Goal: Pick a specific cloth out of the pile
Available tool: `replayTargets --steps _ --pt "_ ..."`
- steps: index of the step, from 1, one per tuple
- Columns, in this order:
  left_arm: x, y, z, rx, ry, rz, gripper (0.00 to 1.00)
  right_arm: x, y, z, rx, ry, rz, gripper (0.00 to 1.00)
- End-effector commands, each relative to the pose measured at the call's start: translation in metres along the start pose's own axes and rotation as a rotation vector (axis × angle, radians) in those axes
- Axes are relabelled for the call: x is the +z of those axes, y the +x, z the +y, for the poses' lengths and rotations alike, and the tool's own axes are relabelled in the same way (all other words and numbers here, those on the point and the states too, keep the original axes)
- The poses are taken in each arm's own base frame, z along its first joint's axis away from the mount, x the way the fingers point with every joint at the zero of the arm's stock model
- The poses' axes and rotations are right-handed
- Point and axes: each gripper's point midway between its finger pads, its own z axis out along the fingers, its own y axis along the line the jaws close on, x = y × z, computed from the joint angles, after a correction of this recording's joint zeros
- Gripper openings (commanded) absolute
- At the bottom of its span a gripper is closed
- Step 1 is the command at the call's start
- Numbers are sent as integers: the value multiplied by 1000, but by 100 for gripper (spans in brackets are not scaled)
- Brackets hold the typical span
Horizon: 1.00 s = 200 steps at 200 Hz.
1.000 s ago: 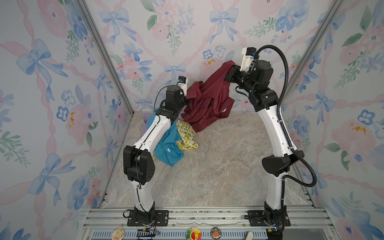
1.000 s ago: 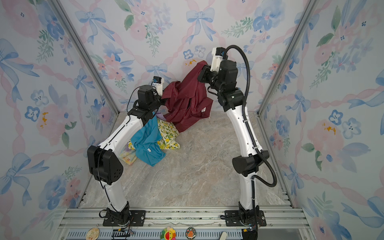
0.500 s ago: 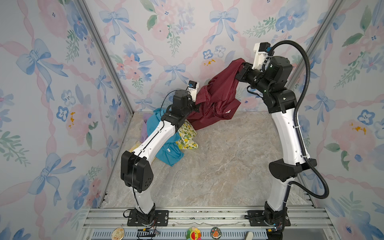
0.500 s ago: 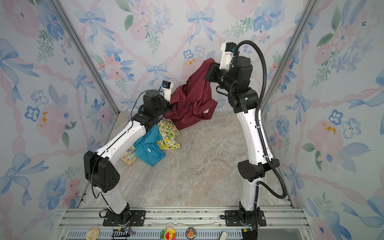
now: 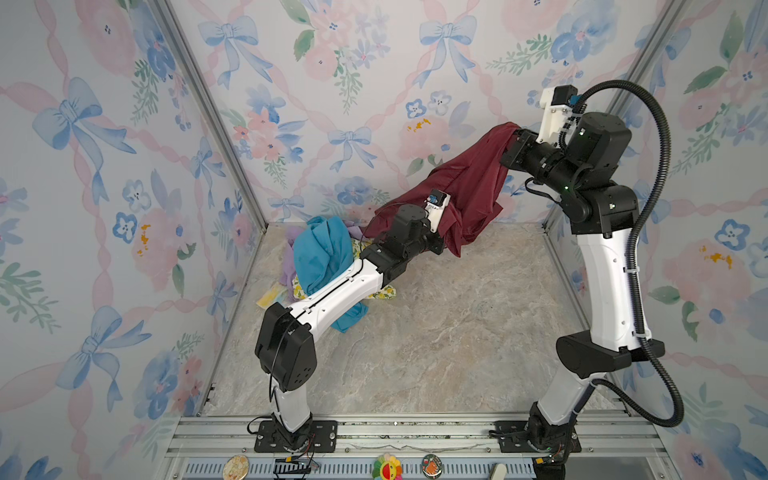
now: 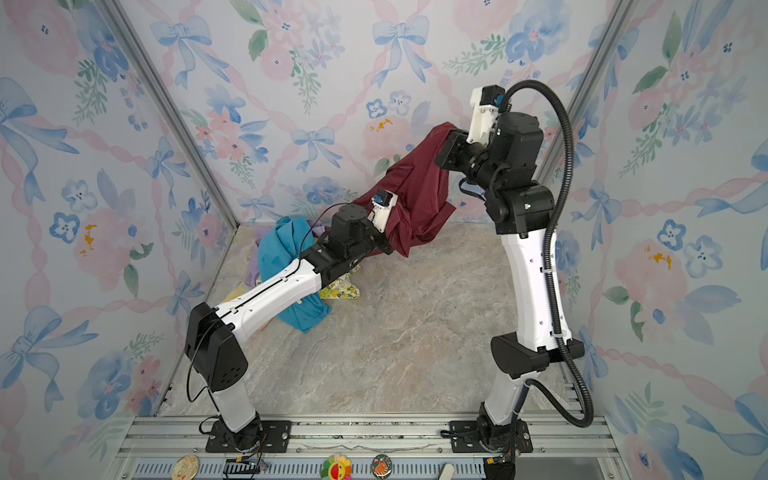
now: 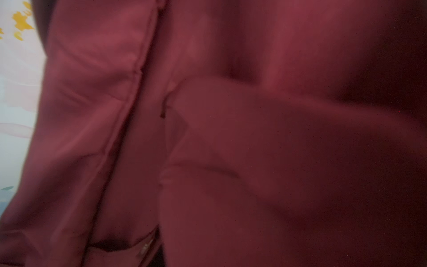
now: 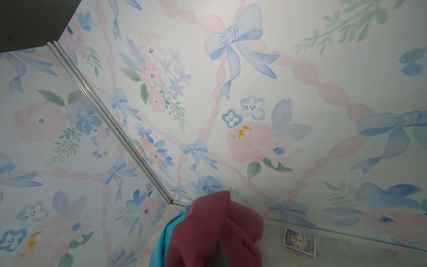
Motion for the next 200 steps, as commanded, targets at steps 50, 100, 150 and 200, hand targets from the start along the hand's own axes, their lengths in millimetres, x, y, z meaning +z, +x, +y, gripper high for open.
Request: replayTargets --steps 50,100,150,200 --pt "24 30 -26 47 -20 71 37 -72 -69 12 -62 -2 -197 0" --pt "33 30 -55 50 19 67 37 -114 -94 5 -82 56 -273 0" --pt "43 41 -82 74 45 80 47 -137 -103 2 -76 73 -300 0" --pt "59 54 -33 160 -188 103 71 -127 -74 21 -30 -37 -227 0"
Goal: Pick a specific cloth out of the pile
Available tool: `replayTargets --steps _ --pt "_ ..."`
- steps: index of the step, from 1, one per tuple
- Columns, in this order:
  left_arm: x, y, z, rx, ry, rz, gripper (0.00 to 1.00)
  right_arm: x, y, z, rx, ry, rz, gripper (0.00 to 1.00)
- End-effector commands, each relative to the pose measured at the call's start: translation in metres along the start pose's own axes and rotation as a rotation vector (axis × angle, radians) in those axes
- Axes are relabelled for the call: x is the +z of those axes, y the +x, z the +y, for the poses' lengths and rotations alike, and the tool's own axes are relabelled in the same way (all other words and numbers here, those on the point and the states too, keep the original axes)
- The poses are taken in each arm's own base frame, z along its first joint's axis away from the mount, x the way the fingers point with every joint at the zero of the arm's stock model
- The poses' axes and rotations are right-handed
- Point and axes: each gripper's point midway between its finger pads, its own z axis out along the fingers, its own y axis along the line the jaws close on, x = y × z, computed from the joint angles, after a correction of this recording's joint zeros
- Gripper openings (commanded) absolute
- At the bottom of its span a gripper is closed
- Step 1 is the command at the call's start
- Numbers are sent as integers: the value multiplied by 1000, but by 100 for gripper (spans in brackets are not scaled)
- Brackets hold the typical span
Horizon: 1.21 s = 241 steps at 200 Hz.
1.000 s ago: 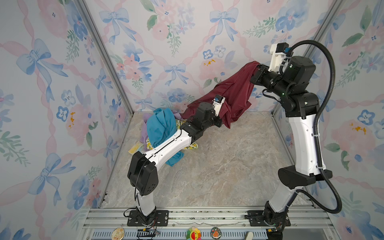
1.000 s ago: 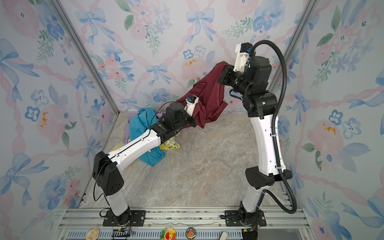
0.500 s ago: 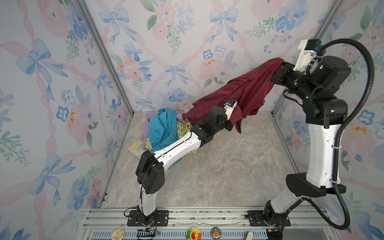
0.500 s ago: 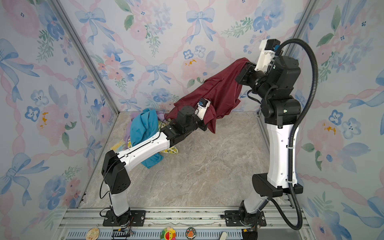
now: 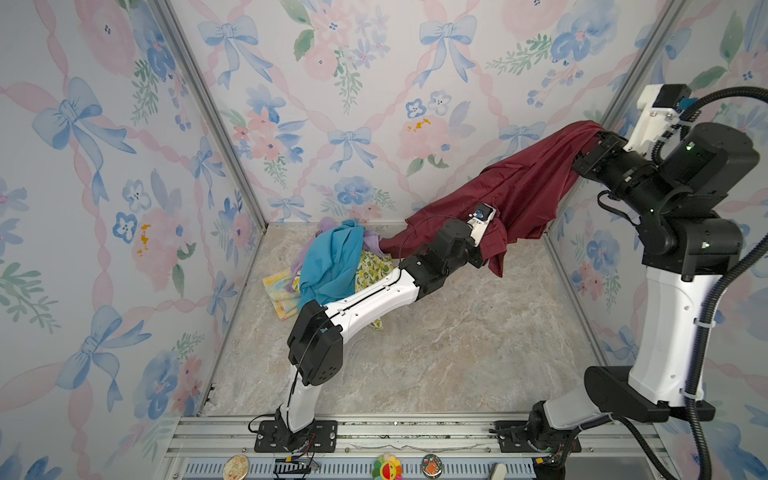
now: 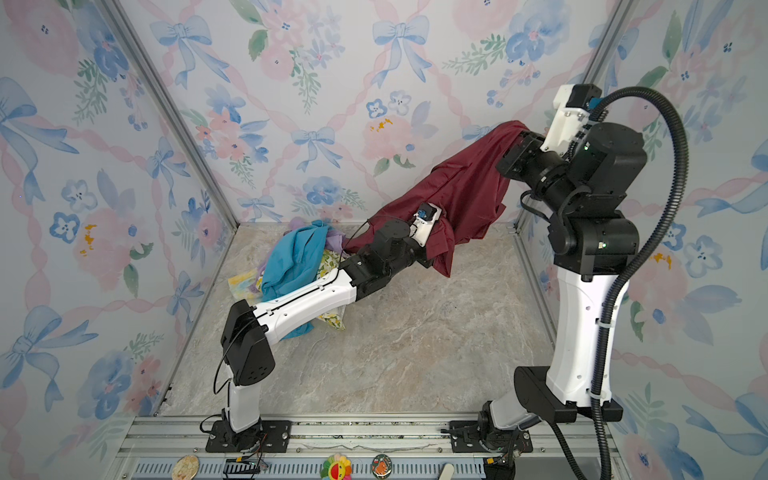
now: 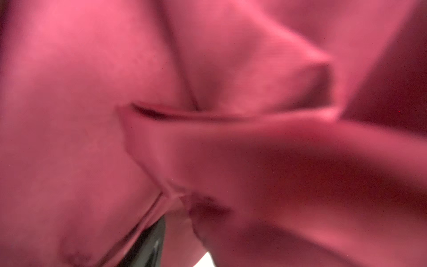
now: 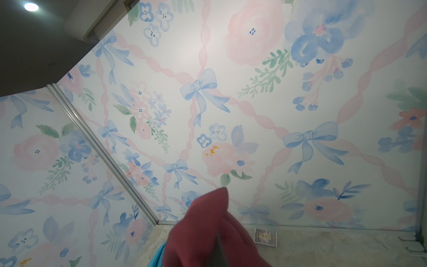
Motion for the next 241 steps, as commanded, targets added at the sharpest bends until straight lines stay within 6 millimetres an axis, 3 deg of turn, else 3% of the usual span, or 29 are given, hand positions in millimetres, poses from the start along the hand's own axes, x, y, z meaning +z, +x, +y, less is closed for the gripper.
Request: replayTargets --steps 1,24,52,61,67,71,82,113,153,189,198,229,241 --pt "17 57 45 96 -198 156 71 -22 -26 42 -29 -139 -120 0" --pt "22 57 77 113 -278 143 75 -18 -7 48 -25 -169 -72 0" --pt "33 41 90 96 -225 50 80 -15 14 64 -21 -227 -26 0" --pt "37 35 90 82 -183 12 78 -13 23 67 -15 -238 -13 0" --pt "40 30 89 74 -160 -11 66 -12 29 70 -11 -251 -5 0" --pt "43 28 89 69 -153 -22 52 -11 33 71 -6 -256 2 0" --pt "49 20 86 54 -118 -48 0 -6 48 73 2 -266 28 0" --pt "48 -17 92 -35 -93 -140 0 8 93 60 8 -246 101 0" --pt "8 -85 112 -148 -50 -270 0 17 154 24 -13 -181 156 0" --pt "-23 -132 97 -188 63 -352 0 25 194 -1 -61 -157 145 0" --pt "-30 -141 91 -195 98 -365 0 27 203 -6 -86 -154 145 6" --pt "-52 -164 70 -211 226 -387 0 32 228 -21 -172 -144 127 65" --pt "-57 -167 62 -215 272 -382 0 36 236 -21 -217 -162 115 81"
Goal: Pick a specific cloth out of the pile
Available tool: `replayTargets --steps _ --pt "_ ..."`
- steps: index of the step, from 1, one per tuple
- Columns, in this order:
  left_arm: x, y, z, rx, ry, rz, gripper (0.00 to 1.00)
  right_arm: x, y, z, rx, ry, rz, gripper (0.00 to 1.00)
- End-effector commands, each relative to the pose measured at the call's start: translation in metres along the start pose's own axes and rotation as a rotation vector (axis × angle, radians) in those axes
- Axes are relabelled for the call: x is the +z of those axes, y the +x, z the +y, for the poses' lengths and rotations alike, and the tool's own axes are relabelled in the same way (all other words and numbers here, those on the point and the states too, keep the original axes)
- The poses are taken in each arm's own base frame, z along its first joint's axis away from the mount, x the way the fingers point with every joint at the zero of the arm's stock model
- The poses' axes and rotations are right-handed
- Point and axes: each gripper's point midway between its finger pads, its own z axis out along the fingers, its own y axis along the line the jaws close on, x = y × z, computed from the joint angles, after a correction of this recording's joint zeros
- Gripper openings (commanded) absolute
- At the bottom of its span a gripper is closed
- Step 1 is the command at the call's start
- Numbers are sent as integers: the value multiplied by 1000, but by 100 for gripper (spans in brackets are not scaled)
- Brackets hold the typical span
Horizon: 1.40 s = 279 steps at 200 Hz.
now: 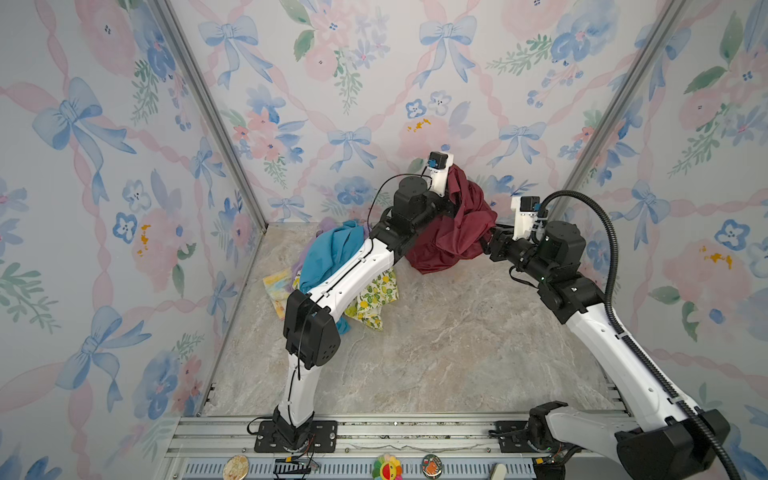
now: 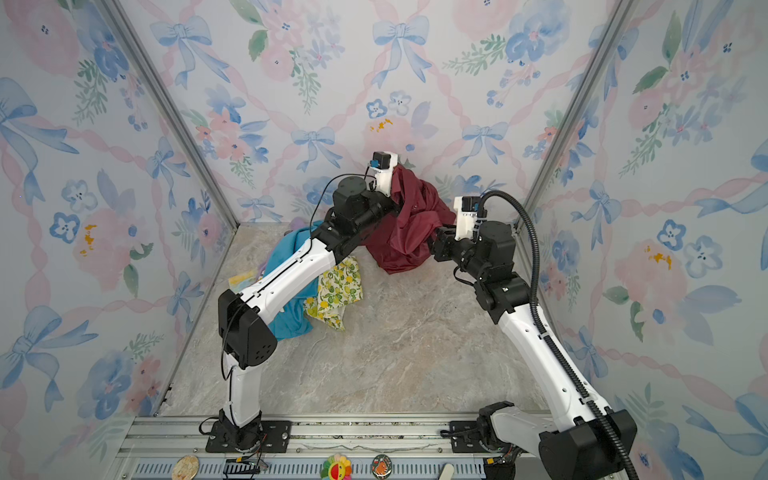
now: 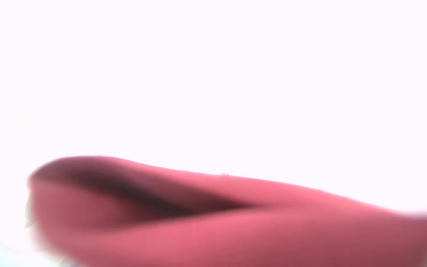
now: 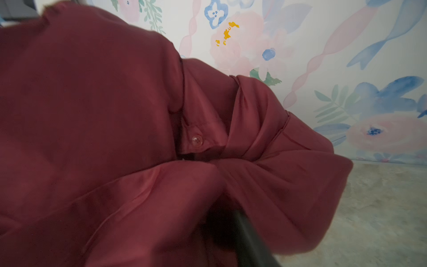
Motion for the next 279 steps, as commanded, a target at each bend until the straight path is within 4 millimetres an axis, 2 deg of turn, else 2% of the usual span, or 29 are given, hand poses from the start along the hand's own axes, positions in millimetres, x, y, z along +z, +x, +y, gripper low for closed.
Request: replayTargets --steps 1,5,9,35,58,87,104,113,114,125,130,134,175,207,227,253,279 --pt "-23 -55 -44 -36 175 -83 0 -3 -21 9 -144 -30 -140 82" --pt "-24 -55 -48 -38 191 -77 0 -1 -19 9 -159 -33 -143 87" --pt "-25 -54 -51 -39 206 -70 0 0 -18 9 -174 -33 -150 100" --pt "-27 -35 -75 -64 313 -4 0 6 -22 14 -247 -43 -243 97" --pt "-30 -14 -95 -89 403 61 0 22 -26 12 -320 -14 -273 97" --pt "-40 1 -114 -123 491 119 0 44 -33 -4 -335 53 -332 97" --pt "-45 4 -116 -124 503 134 0 57 -37 -11 -333 85 -373 100" --pt "-47 7 -114 -119 493 144 0 58 -42 -15 -330 103 -406 82" --pt "-47 7 -113 -118 492 145 0 58 -42 -15 -330 106 -409 76" --pt "-49 10 -107 -108 471 154 0 53 -50 -18 -315 124 -441 39" --pt "-50 11 -104 -106 462 159 0 50 -54 -18 -311 125 -451 15" --pt "-50 11 -100 -105 452 160 0 47 -56 -18 -308 125 -457 0" --pt "-55 16 -61 -97 374 186 0 18 -74 -24 -299 153 -473 0" --pt "-65 33 -33 -78 328 239 37 -16 -111 -35 -247 203 -520 0" --pt "-74 37 -14 -77 293 251 54 -31 -131 -37 -254 240 -531 0" --pt "-90 35 0 -66 276 255 65 -44 -146 -45 -252 294 -537 0" --pt "-107 38 16 -56 250 270 73 -52 -159 -54 -248 340 -552 0"
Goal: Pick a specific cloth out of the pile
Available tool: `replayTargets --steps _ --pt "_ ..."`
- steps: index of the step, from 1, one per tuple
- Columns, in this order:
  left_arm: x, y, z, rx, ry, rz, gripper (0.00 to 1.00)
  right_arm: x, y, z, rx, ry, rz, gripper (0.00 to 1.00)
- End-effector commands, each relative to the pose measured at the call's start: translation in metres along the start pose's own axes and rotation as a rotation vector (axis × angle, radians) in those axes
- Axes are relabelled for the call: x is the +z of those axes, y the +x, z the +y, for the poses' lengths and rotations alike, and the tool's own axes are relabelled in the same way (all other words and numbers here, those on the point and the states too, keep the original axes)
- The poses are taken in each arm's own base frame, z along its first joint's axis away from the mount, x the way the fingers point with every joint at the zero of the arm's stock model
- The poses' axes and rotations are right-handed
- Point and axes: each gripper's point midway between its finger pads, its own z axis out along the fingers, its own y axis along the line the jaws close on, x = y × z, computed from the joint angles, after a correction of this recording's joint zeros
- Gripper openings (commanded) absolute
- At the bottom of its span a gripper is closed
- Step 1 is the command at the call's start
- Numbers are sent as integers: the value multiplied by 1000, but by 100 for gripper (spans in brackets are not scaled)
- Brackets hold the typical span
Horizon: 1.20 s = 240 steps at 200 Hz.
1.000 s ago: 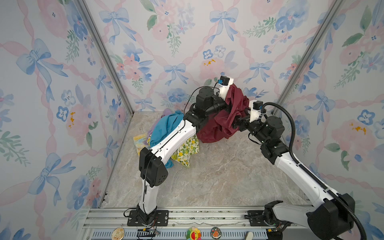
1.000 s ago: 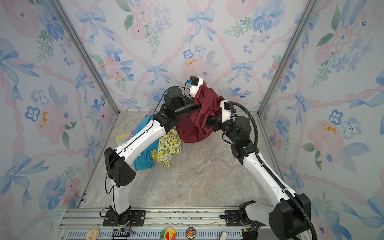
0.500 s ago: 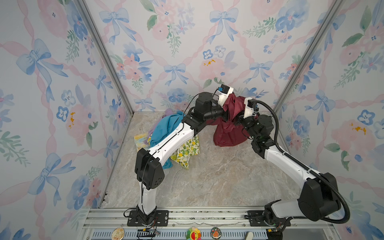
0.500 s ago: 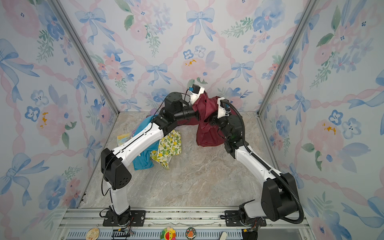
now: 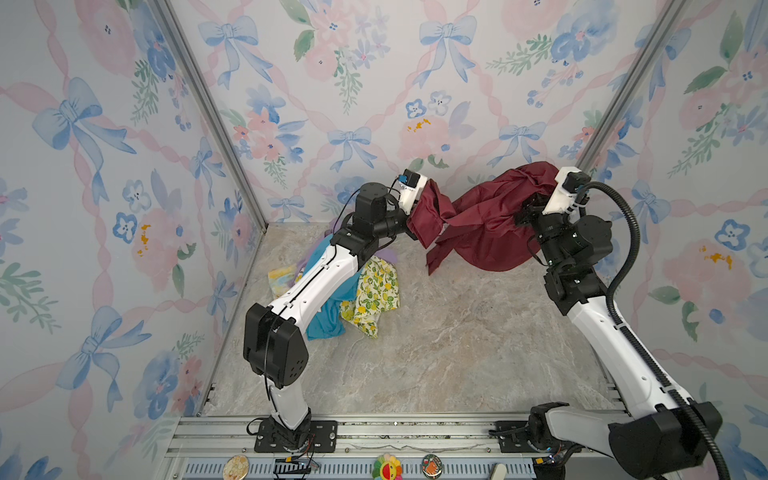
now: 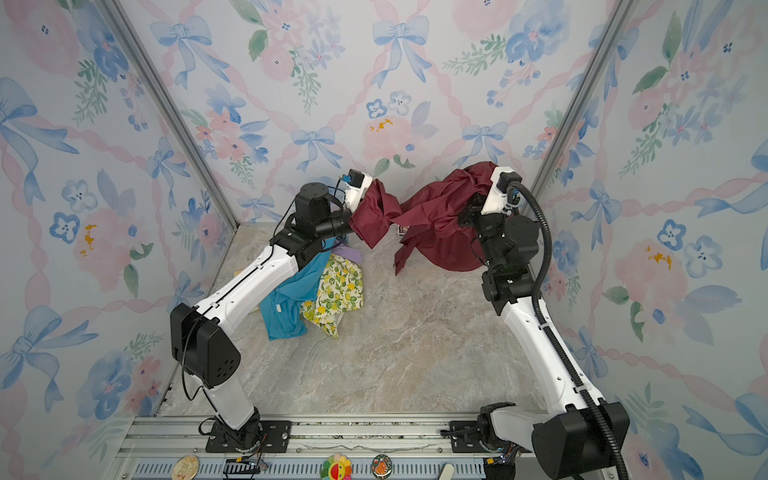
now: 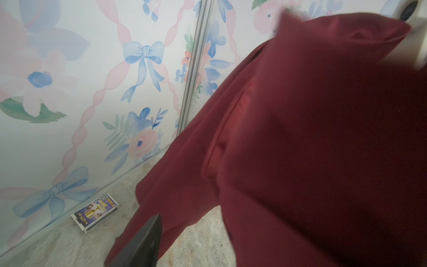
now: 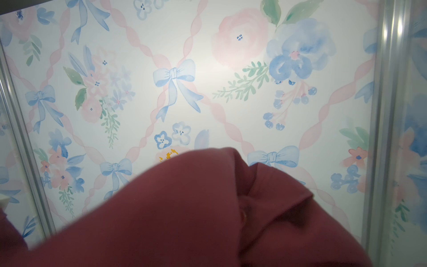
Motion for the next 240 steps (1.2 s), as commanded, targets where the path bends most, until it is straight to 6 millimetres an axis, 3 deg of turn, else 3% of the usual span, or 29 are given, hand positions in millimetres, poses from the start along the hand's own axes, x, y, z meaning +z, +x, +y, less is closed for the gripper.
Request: replayTargets --steps 1,45,78,124,154,192,220,240 --pt "-24 -9 -8 43 17 -8 73 -1 -22 -17 6 63 -24 0" --pt "-39 35 31 35 -146 88 77 -1 -52 -33 -11 125 -50 0" --pt "-45 75 60 -13 -287 158 77 -6 -68 -61 -22 216 -39 0" --pt "-39 118 80 -29 -456 245 77 -22 -80 -100 15 326 -47 0" --pt "-46 131 94 -39 -552 279 76 -25 -82 -105 44 319 -34 0" --pt "-61 117 90 -40 -618 234 77 -23 -56 -107 66 304 29 0" --pt "-78 109 78 -41 -642 205 77 -23 -23 -112 90 314 87 0" --pt "-93 107 76 -42 -675 188 78 -21 12 -118 111 323 147 0"
